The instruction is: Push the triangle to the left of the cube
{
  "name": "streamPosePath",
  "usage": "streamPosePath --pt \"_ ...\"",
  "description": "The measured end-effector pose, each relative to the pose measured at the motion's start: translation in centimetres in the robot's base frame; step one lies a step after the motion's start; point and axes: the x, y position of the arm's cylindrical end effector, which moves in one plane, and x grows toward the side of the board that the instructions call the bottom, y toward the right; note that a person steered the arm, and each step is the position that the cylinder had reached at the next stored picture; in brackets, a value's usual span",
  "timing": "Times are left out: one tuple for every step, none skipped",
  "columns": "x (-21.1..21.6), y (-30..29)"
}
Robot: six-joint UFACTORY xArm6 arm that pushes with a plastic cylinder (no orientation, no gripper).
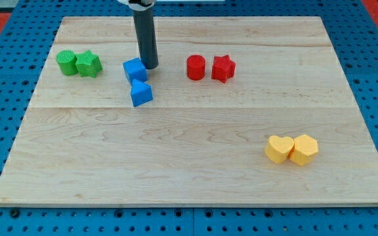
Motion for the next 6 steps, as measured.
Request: streamPosePath --pt "-2.8 -0.8" --pt "-2.0 -3.7" --pt "1.6 -3.9" --pt "5.0 -3.9" --pt "8.3 -3.9" --pt "10.3 -2.5"
